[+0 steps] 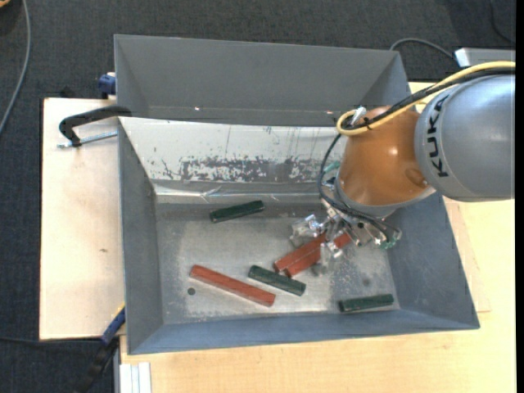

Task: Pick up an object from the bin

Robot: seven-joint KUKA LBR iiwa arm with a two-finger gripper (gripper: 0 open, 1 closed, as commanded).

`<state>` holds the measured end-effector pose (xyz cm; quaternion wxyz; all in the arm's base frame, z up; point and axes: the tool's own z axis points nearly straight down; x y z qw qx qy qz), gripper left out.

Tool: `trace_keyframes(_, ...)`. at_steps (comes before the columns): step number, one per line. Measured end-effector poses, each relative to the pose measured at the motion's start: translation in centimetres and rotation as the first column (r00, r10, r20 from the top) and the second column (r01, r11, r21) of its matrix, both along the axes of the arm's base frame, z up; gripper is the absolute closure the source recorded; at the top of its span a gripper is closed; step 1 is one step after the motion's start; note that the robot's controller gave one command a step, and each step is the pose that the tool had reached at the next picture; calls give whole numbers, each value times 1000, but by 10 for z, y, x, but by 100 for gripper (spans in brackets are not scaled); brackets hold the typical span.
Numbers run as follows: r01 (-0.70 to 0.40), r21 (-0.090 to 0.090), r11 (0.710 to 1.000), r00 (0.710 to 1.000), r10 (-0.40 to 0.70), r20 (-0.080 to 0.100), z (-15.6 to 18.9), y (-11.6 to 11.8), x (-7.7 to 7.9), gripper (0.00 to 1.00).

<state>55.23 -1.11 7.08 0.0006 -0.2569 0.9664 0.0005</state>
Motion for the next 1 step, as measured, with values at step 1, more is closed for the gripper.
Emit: trace_keyframes(1, 0, 0, 1000, 1000, 0, -3, 4, 0, -1, 100)
